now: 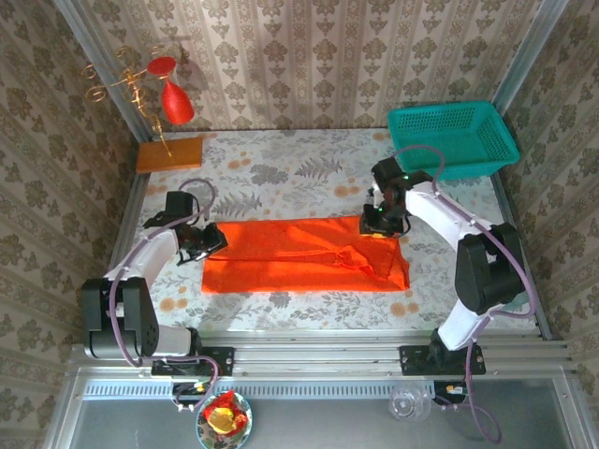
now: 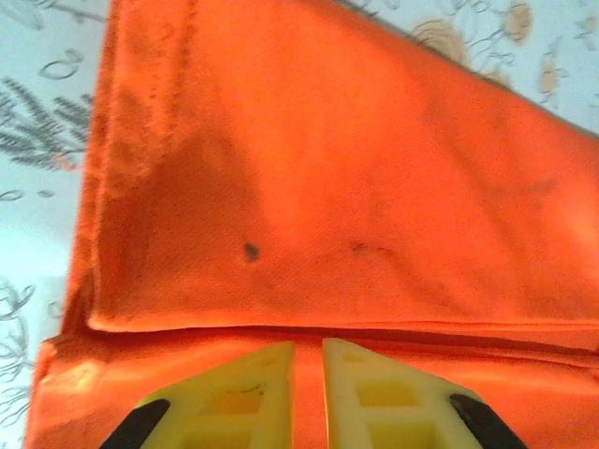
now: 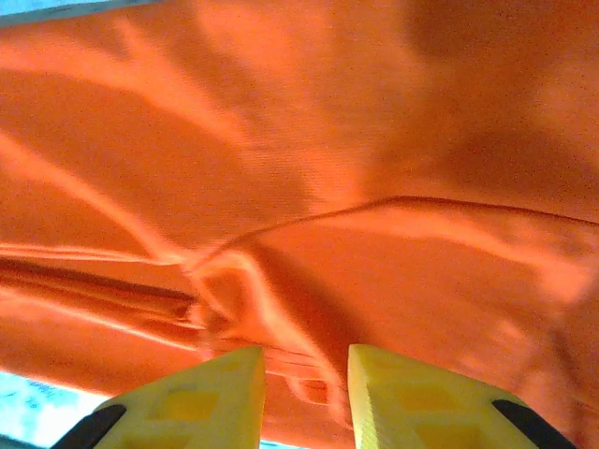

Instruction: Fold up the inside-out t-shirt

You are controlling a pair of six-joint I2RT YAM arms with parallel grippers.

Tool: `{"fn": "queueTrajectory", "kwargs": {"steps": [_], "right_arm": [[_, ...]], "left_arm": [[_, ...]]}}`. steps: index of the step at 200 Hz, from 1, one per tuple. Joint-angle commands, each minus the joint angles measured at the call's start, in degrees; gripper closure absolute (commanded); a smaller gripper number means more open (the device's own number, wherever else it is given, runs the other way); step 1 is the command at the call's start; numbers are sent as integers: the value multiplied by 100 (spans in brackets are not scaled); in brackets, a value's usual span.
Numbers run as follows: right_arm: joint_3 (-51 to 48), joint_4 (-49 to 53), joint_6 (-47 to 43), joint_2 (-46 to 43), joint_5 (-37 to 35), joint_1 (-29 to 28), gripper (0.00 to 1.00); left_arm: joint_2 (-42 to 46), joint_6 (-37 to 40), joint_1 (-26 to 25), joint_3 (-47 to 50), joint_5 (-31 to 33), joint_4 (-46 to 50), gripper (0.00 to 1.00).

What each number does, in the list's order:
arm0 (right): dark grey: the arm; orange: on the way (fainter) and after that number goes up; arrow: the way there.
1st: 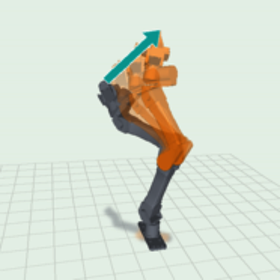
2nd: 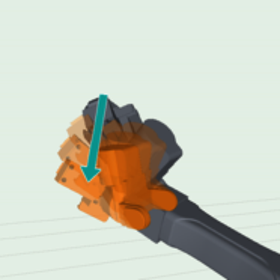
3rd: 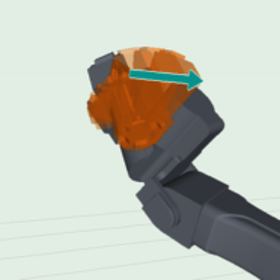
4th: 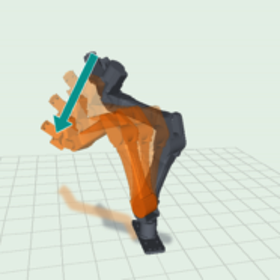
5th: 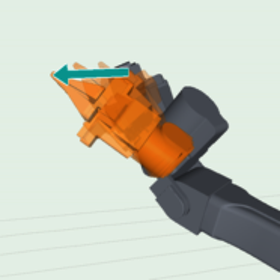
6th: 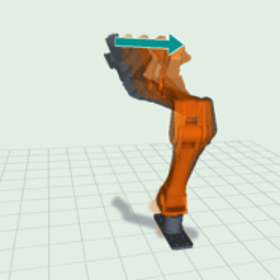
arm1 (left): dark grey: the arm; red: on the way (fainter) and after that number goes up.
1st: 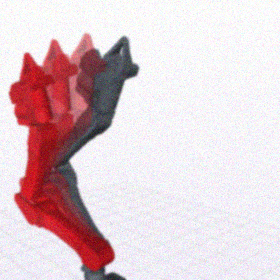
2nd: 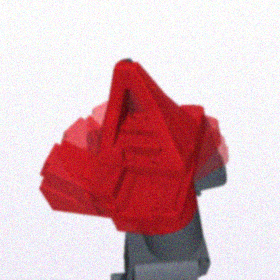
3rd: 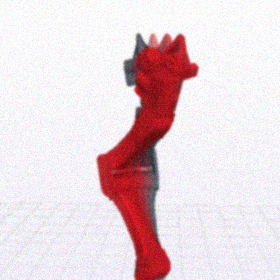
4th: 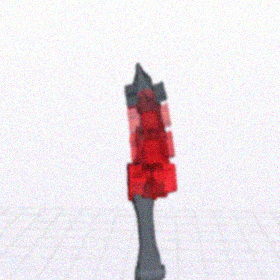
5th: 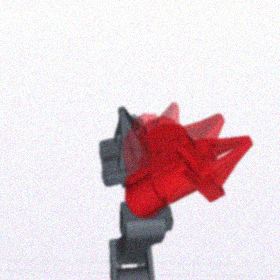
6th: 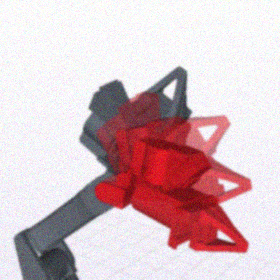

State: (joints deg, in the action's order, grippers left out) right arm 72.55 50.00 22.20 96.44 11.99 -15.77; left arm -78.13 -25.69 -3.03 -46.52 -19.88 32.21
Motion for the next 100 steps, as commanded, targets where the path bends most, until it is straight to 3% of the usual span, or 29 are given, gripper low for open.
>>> {"fn": "queueTrajectory", "kwargs": {"steps": [1, 26, 56, 69, 100], "right_arm": [[-276, 445, -333, -219, -398, 270, 65], [-394, 525, -629, -138, -668, 571, 60], [-360, 519, -832, 59, -1141, 704, 53], [-387, 386, -937, 154, -1075, 748, 48], [-323, 168, -1058, 517, -661, 787, 44]], "left_arm": [[-72, 56, -22, 191, 484, 276, 84], [-507, 39, -31, 156, 494, 84, 85], [-990, 27, -2, -18, 1049, 170, 86], [-1137, 51, 24, -41, 1121, 181, 86], [-1326, 52, 13, -33, 996, 123, 86]]}}
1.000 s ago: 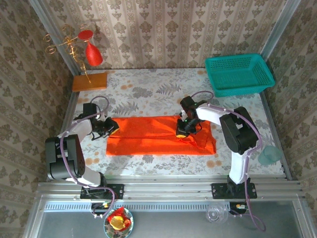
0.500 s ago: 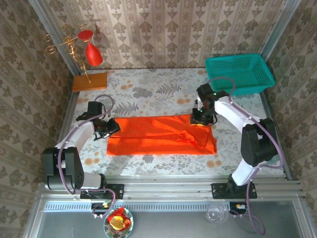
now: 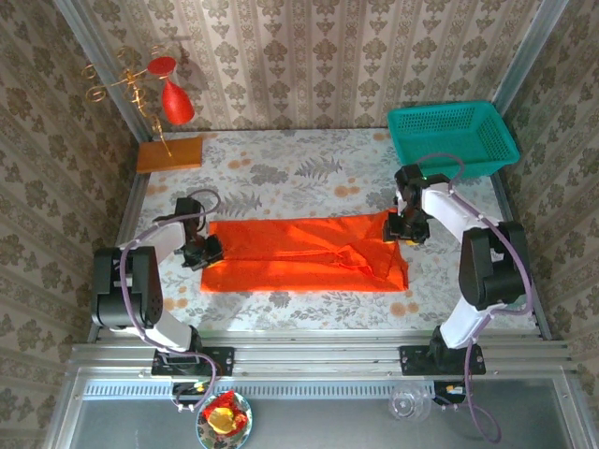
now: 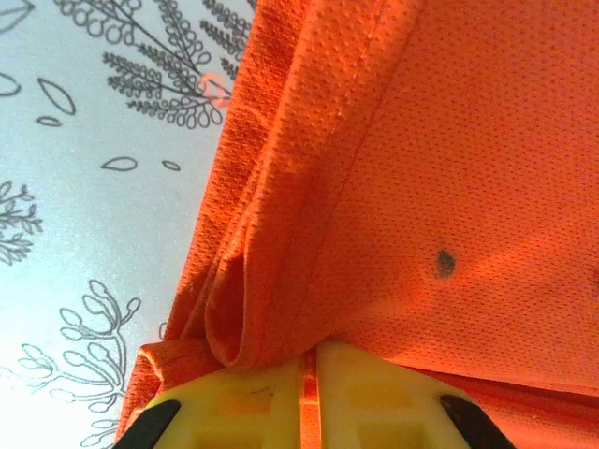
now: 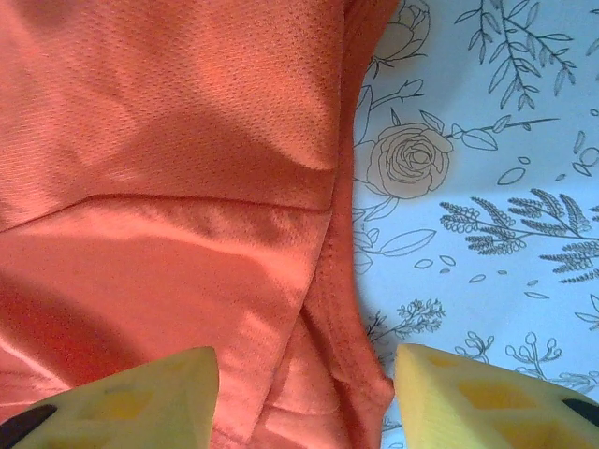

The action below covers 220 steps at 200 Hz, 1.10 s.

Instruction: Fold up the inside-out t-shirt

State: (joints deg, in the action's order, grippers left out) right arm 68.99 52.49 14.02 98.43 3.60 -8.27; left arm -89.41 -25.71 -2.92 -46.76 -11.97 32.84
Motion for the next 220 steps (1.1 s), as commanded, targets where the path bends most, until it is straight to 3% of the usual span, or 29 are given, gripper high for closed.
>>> {"fn": "queueTrajectory", "kwargs": {"steps": [1, 46, 150, 220], "right_arm": [[39, -86, -250, 331, 190, 37, 44], [-27, -160, -323, 777, 493, 36, 44], [-34, -282, -299, 731, -93, 36, 50], [-19, -362, -306, 1019, 203, 41, 49]], "left_arm": [[-199, 47, 2, -9, 204, 53, 87], [-213, 55, -14, -17, 193, 55, 87], [-95, 135, -12, -95, 236, 212, 87], [35, 138, -13, -59, 311, 284, 88]]}}
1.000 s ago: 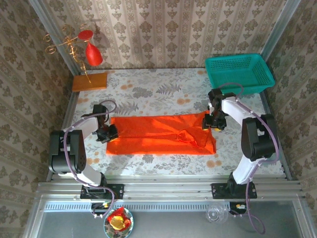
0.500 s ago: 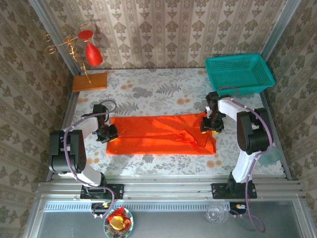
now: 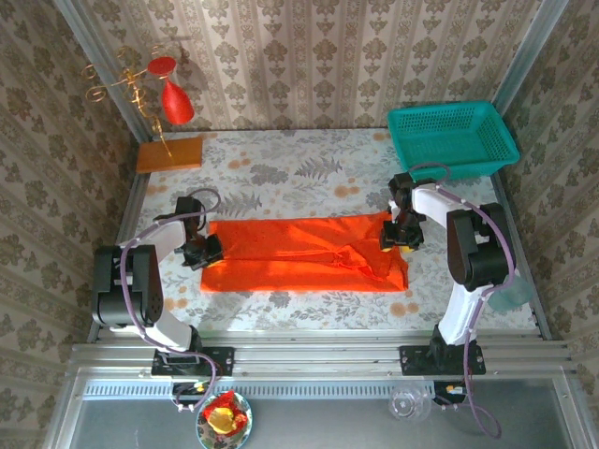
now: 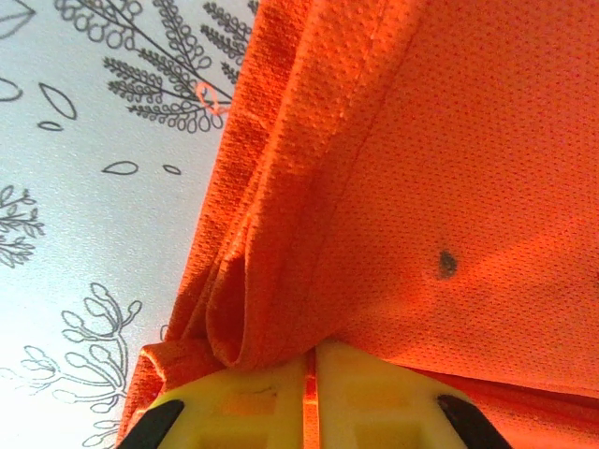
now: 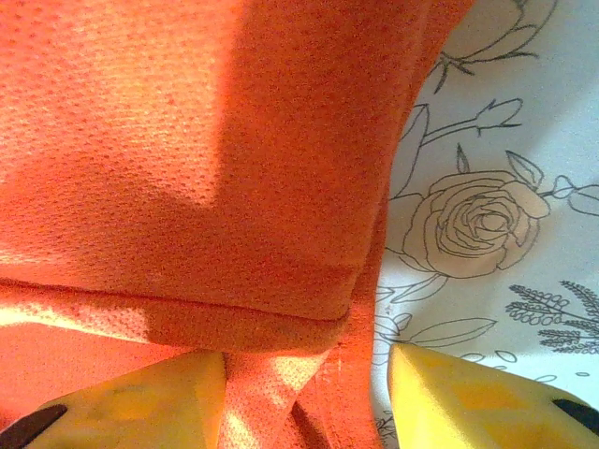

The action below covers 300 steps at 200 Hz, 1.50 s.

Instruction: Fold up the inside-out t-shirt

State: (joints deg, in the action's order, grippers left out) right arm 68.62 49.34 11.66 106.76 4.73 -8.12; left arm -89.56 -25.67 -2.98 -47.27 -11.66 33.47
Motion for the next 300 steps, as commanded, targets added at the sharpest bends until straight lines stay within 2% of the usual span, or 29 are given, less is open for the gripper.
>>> {"fn": "queueTrajectory", "kwargs": {"steps": [1, 28, 79, 109, 125, 146, 186, 244, 300], "right_arm": [[14, -47, -73, 187, 89, 23, 49], [-26, -104, -46, 223, 126, 21, 50], [-110, -197, 103, 207, 151, -12, 60], [-64, -149, 288, 164, 72, -127, 61], [-10, -88, 457, 139, -5, -187, 55], [54, -69, 599, 67, -160, -249, 52], [201, 72, 731, 24, -605, -306, 52], [372, 295, 812, -383, -685, -413, 51], [262, 140, 767, 16, -664, -414, 46]], "left_arm": [[47, 137, -8, -10, 284, 217, 88], [68, 138, -9, -20, 289, 247, 88], [61, 135, -9, -28, 287, 234, 88], [52, 138, -9, -28, 298, 234, 88], [31, 133, -9, -45, 303, 247, 88], [30, 143, -9, -55, 303, 243, 88], [6, 150, -9, -63, 293, 248, 88], [9, 150, 11, -78, 319, 280, 88], [4, 161, 9, -99, 300, 300, 88]]}}
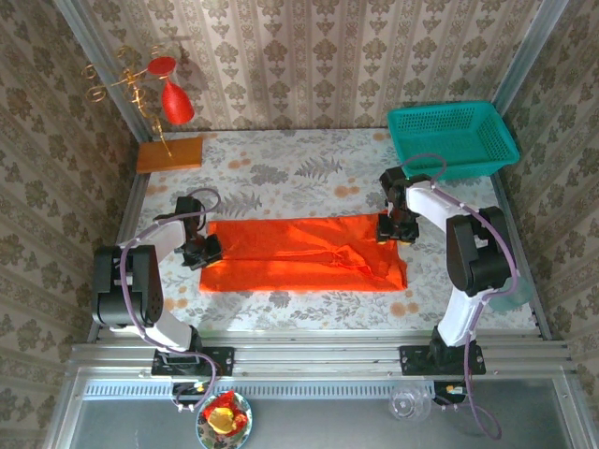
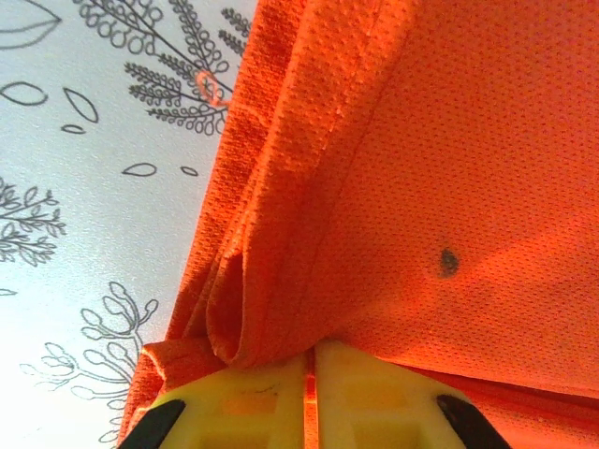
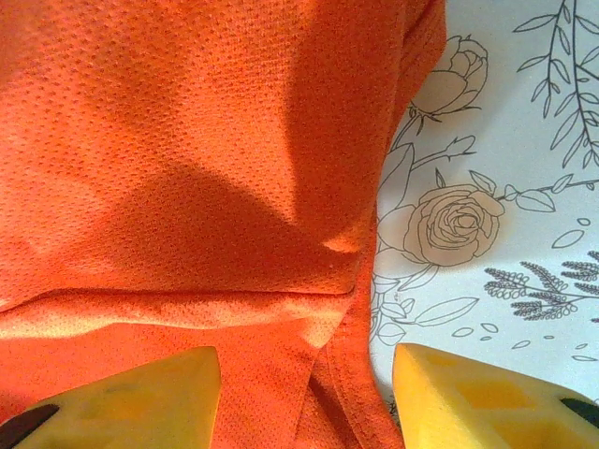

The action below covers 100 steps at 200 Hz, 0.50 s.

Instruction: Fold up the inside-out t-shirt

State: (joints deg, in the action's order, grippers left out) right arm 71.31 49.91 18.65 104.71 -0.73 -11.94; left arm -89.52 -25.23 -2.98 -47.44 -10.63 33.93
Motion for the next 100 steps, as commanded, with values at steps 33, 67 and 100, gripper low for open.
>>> {"fn": "queueTrajectory", "kwargs": {"steps": [33, 67, 100], "right_arm": [[-125, -80, 52, 503, -212, -32, 47], [-141, -87, 63, 633, -277, -31, 57], [-168, -60, 90, 562, -270, -28, 69]], "left_arm": [[12, 121, 11, -65, 208, 254, 88], [18, 125, 9, -72, 215, 272, 88], [13, 128, 15, -81, 187, 272, 88]]}}
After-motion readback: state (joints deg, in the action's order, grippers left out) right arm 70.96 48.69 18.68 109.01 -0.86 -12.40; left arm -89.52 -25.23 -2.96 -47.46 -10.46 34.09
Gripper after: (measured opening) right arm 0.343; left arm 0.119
